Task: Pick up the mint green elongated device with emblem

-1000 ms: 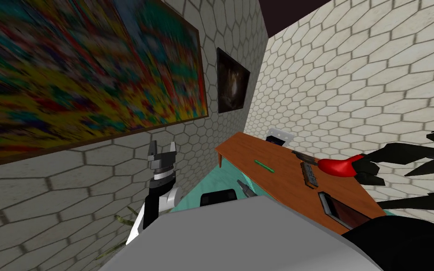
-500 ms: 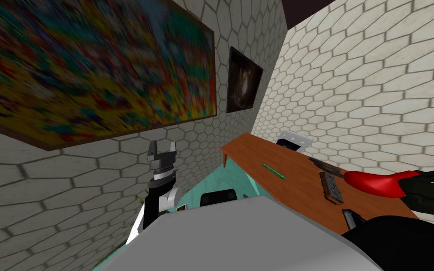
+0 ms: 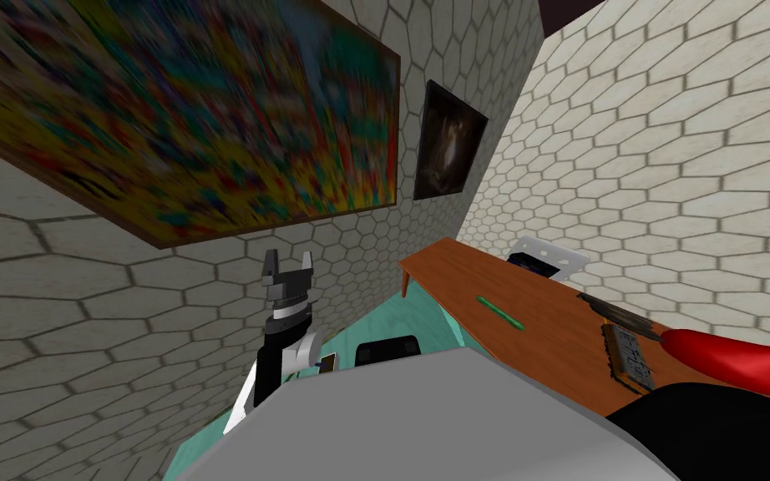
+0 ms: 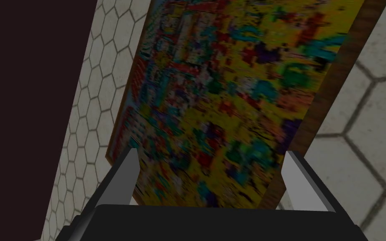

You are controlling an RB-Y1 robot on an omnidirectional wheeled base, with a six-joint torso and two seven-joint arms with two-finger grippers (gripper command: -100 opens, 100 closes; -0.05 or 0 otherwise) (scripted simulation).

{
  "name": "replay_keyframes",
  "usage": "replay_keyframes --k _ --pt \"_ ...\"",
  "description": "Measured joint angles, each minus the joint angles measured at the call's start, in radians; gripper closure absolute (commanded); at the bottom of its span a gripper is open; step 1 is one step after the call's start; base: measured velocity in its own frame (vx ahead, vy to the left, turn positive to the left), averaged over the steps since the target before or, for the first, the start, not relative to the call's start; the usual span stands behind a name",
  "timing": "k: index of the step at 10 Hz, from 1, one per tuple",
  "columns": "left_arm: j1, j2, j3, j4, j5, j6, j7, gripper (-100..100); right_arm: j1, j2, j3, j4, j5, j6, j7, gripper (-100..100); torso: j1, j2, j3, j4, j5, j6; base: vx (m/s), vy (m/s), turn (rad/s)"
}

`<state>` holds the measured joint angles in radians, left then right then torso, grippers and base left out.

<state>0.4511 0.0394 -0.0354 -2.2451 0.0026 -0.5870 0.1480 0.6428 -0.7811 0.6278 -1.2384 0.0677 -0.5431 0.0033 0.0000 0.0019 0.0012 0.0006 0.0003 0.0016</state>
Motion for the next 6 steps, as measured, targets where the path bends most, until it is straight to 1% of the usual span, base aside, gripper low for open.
replay_keyframes --k 1,2,3,4,5,6 --pt "0.000 0.000 0.000 0.000 0.000 0.000 0.000 0 -0.006 -0.024 0.024 0.045 -0.003 -0.013 0.001 -100 0.000 0.000 0.000 0.000 0.000 -0.001 -0.011 0.019 0.183" --pt "0.000 0.000 0.000 0.000 0.000 0.000 0.000 0 0.004 -0.039 0.034 0.063 -0.005 -0.014 0.006 -100 0.000 0.000 0.000 0.000 0.000 0.000 -0.014 0.023 0.307" --pt "0.000 0.000 0.000 0.000 0.000 0.000 0.000 0 0.001 -0.067 0.058 0.101 -0.009 -0.024 0.009 -100 0.000 0.000 0.000 0.000 0.000 -0.001 -0.010 0.010 0.135" --pt "0.000 0.000 0.000 0.000 0.000 0.000 0.000 0 0.010 -0.089 0.068 0.125 -0.012 -0.032 0.011 -100 -0.001 0.000 0.000 0.000 0.000 0.000 -0.011 0.015 0.271" --pt "0.000 0.000 0.000 0.000 0.000 0.000 0.000 0 0.014 -0.108 0.090 0.150 -0.016 -0.036 0.020 -100 0.000 0.000 0.000 0.000 0.000 -0.001 -0.008 0.004 0.145" --pt "0.000 0.000 0.000 0.000 0.000 0.000 0.000 0 0.013 -0.116 0.103 0.172 -0.017 -0.034 0.027 -100 -0.001 0.000 0.000 0.000 0.000 0.000 -0.002 0.000 -0.010"
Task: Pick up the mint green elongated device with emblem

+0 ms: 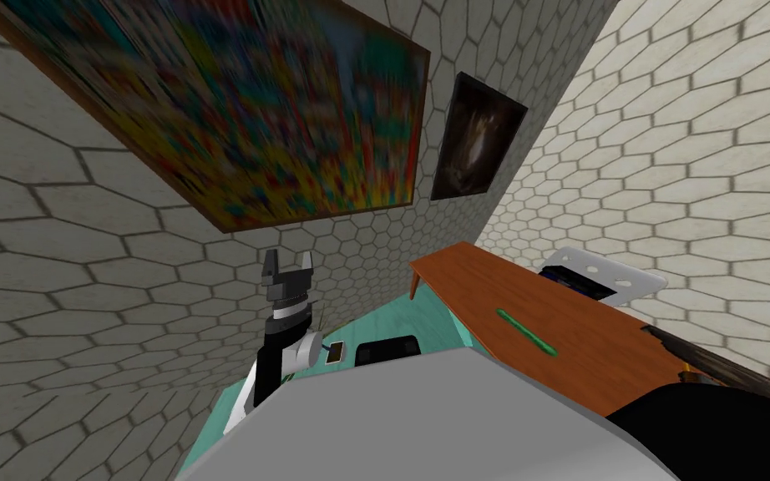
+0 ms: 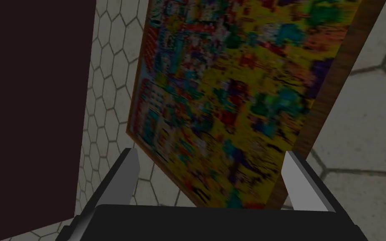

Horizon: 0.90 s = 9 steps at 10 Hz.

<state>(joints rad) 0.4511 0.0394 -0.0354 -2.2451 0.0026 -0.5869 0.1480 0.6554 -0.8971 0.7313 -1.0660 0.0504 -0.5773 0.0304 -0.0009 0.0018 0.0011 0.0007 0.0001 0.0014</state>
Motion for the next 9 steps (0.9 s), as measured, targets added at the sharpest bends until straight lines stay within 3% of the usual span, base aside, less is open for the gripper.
replay_keyframes --k 1,2,3,5,7,9 --pt "0.000 0.000 0.000 0.000 0.000 0.000 0.000 0 -0.011 0.002 0.008 0.044 0.001 -0.010 0.000 -100 0.000 0.000 0.000 0.000 0.000 0.000 -0.008 0.008 0.352" --pt "0.000 0.000 0.000 0.000 0.000 0.000 0.000 0 -0.038 0.004 0.038 0.125 0.003 -0.032 0.000 -100 0.000 0.000 0.000 0.000 0.000 -0.002 -0.006 -0.007 0.142" --pt "0.000 0.000 0.000 0.000 0.000 0.000 0.000 0 -0.030 -0.015 0.045 0.127 -0.001 -0.027 0.004 -100 -0.001 0.000 0.000 0.000 0.000 0.000 -0.007 -0.011 0.209" --pt "0.000 0.000 0.000 0.000 0.000 0.000 0.000 0 -0.026 -0.052 0.076 0.187 -0.010 -0.037 0.016 -100 -0.002 0.000 0.000 0.000 0.000 0.000 -0.010 -0.017 0.218" --pt "0.000 0.000 0.000 0.000 0.000 0.000 0.000 0 -0.026 -0.095 0.107 0.214 -0.020 -0.029 0.020 -100 -0.002 0.000 0.000 0.000 -0.001 0.000 -0.009 -0.030 0.242" --pt "0.000 0.000 0.000 0.000 0.000 0.000 0.000 0 -0.027 -0.132 0.136 0.239 -0.030 -0.035 0.029 -100 -0.003 0.000 0.000 0.000 -0.001 0.000 -0.005 -0.028 0.034"
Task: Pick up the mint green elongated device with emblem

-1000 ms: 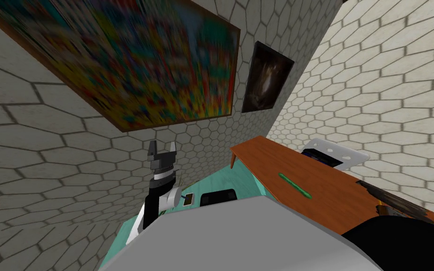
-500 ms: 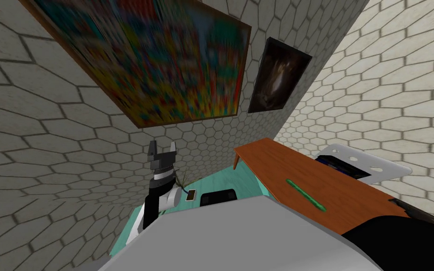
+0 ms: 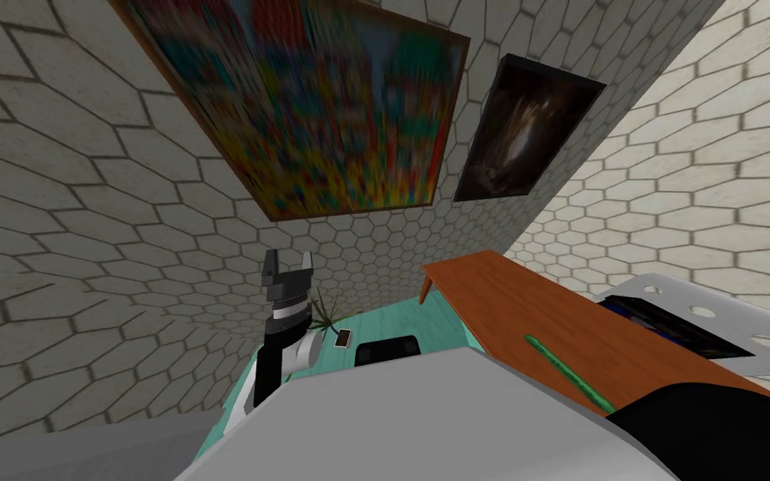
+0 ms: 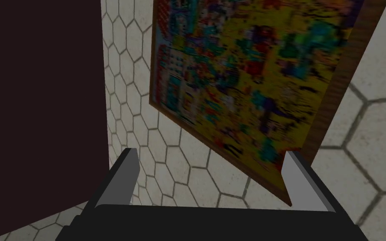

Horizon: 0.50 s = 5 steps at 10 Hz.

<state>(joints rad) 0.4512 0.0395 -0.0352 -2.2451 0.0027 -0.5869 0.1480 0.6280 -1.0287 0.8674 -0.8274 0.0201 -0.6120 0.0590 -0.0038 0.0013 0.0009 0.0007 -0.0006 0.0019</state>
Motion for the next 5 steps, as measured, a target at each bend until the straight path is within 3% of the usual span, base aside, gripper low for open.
replay_keyframes --k 2,3,4,5 --pt "0.000 0.000 0.000 0.000 0.000 0.000 0.000 0 -0.012 -0.005 0.022 0.063 -0.004 -0.023 0.009 -100 0.001 0.000 0.000 0.000 0.000 -0.002 -0.010 -0.032 0.209" --pt "0.000 0.000 0.000 0.000 0.000 0.000 0.000 0 -0.006 -0.024 0.027 0.058 -0.010 -0.013 0.014 -100 0.000 0.000 0.000 0.000 0.000 0.000 -0.003 -0.022 -0.018" --pt "0.000 0.000 0.000 0.000 0.000 0.000 0.000 0 -0.014 -0.021 0.033 0.085 -0.009 -0.018 0.014 -100 0.001 0.000 0.000 0.000 0.000 0.000 -0.015 -0.039 0.239" --pt "0.000 0.000 0.000 0.000 0.000 0.000 0.000 0 -0.012 -0.041 0.046 0.076 -0.017 -0.013 0.019 -100 0.000 0.000 0.000 0.000 0.000 -0.001 -0.011 -0.046 0.176"
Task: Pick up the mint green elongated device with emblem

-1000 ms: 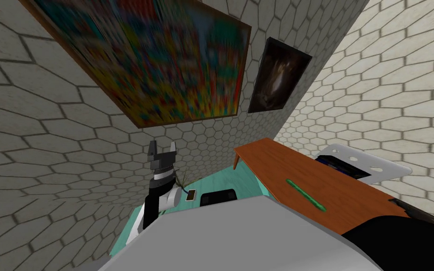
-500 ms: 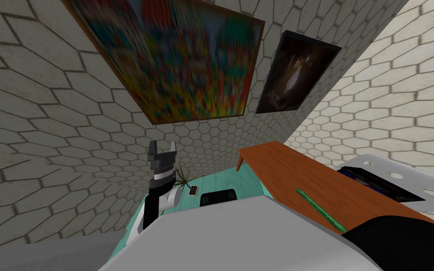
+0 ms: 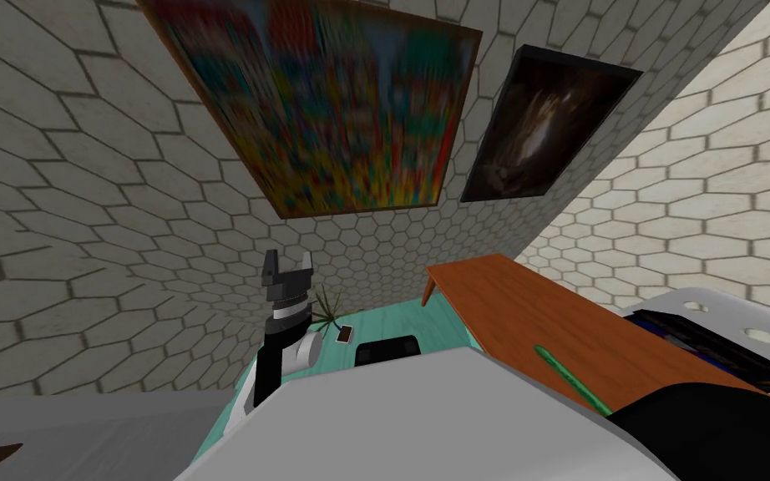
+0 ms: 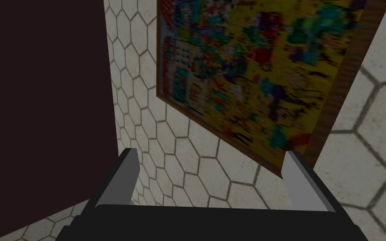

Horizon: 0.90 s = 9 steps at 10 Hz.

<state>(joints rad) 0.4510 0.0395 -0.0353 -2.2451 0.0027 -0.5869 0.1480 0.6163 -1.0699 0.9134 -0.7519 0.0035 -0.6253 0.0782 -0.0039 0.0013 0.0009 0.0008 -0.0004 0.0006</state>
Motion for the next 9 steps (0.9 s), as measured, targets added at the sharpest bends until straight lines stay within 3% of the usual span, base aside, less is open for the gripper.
replay_keyframes --k 2,4,5,6,9 --pt "0.000 0.000 0.000 0.000 0.000 0.000 0.000 0 -0.012 0.005 0.013 0.053 -0.002 -0.024 0.009 -100 0.001 0.000 0.000 0.000 0.000 0.002 0.001 -0.013 -0.029" --pt "0.000 0.000 0.000 0.000 0.000 0.000 0.000 0 -0.027 0.002 0.032 0.117 -0.004 -0.043 0.011 -100 0.001 0.000 0.000 0.000 0.000 0.000 -0.012 -0.060 0.394" --pt "0.000 0.000 0.000 0.000 0.000 0.000 0.000 0 -0.053 0.002 0.057 0.177 -0.008 -0.062 0.018 -100 -0.003 0.000 0.000 0.000 -0.001 0.002 -0.041 -0.148 0.178" --pt "0.000 0.000 0.000 0.000 0.000 0.000 0.000 0 -0.060 -0.029 0.078 0.171 -0.019 -0.049 0.023 -100 -0.007 0.001 0.000 0.000 -0.001 0.000 -0.052 -0.119 0.152" --pt "0.000 0.000 0.000 0.000 0.000 0.000 0.000 0 -0.079 -0.037 0.102 0.222 -0.030 -0.060 0.036 -100 -0.001 0.000 0.000 0.000 -0.001 0.001 -0.018 -0.048 0.099"
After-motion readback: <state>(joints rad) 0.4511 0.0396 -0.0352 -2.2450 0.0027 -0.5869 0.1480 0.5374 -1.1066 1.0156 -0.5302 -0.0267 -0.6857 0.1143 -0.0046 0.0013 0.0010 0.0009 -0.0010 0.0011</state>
